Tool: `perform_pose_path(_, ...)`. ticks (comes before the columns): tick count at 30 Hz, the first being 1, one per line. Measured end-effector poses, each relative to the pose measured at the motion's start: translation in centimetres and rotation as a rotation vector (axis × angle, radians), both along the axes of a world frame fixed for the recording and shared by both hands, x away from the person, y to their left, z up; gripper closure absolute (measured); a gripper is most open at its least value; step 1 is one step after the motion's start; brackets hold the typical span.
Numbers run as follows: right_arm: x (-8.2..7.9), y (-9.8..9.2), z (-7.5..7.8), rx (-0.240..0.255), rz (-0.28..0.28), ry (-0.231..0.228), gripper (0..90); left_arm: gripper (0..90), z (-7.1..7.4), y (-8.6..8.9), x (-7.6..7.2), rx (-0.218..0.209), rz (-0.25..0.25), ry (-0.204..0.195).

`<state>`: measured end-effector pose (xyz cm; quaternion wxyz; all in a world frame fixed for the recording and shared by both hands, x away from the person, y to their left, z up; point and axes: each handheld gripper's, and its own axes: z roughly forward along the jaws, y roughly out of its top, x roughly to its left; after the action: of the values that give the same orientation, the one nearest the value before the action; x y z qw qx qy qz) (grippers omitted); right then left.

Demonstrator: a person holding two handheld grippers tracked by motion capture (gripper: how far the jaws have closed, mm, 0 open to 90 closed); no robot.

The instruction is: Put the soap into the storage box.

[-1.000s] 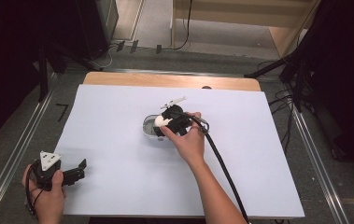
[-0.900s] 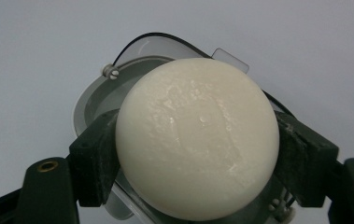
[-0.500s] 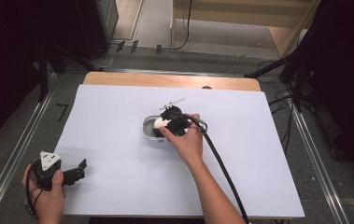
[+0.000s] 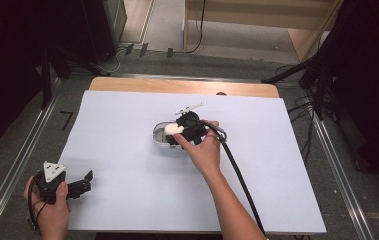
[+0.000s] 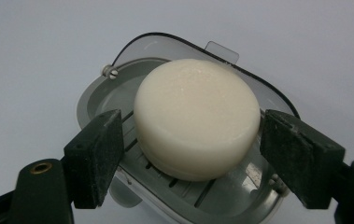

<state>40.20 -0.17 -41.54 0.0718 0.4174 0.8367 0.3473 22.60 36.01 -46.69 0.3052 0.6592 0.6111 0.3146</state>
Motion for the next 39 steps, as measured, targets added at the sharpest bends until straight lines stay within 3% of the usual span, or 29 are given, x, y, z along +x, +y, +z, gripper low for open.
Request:
perform_pose_path(11, -0.6, -1.3, 1.1, 0.032, -0.014, -0.024, 21.7, 0.0, 0.0, -0.1, 0.0, 0.007, -0.001, 0.004)
perform_pose_path(20, -1.1, -3.2, 1.4, 0.051, -0.034, -0.03, 12.6, 0.0, 0.0, -0.1, 0.0, 0.006, 0.0, 0.001)
perform_pose_path(29, -2.4, -6.0, 0.9, 0.034, -0.057, -0.049, 3.5, 0.0, 0.0, -0.1, -0.1, 0.006, -0.004, -0.006)
perform_pose_path(39, -3.7, -9.7, 0.1, 0.049, -0.113, -0.06, 3.3, 0.0, 0.0, -0.1, -0.2, 0.003, -0.004, -0.013)
